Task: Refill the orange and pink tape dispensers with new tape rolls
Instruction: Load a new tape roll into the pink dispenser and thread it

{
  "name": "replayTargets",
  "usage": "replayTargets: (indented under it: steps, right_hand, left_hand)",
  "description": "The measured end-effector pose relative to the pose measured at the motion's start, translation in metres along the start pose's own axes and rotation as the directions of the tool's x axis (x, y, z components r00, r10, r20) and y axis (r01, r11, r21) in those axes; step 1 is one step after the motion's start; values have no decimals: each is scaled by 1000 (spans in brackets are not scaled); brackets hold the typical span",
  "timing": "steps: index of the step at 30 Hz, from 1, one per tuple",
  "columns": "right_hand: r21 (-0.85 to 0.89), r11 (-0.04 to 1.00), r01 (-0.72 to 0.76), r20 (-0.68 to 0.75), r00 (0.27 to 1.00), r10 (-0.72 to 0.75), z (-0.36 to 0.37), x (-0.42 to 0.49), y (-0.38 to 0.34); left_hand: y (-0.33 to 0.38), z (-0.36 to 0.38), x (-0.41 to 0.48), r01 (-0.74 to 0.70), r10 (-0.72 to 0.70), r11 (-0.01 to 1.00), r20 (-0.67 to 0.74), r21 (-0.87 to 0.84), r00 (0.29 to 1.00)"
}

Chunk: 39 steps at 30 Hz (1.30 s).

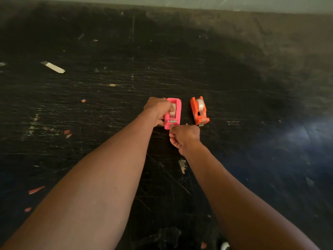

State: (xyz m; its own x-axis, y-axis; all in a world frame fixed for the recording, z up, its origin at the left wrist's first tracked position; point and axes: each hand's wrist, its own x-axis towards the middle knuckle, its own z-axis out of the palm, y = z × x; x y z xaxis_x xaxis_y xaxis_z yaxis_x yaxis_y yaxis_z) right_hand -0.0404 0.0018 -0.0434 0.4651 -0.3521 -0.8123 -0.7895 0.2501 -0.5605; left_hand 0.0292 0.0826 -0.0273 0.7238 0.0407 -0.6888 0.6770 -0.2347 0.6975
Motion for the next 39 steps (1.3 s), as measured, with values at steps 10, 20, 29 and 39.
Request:
replayTargets:
  steps: [10, 20, 29, 39]
  right_hand:
    - [-305, 925, 227, -187, 938, -292, 12, 17, 19]
    - [-679, 450, 580, 109, 686, -720, -1, 22, 15]
    - [-717, 330, 614, 230, 655, -719, -6, 23, 13]
    - [-712, 372, 595, 229, 698, -678, -7, 24, 6]
  left_hand:
    - [-8, 2, 0, -72, 75, 992, -27, 99, 997]
    - [-8, 4, 1, -94, 101, 985, -45, 146, 994]
    - [-10, 7, 3, -102, 117, 980, -82, 171, 990]
    - [-14, 9, 2, -119, 143, 971, -106, 209, 984]
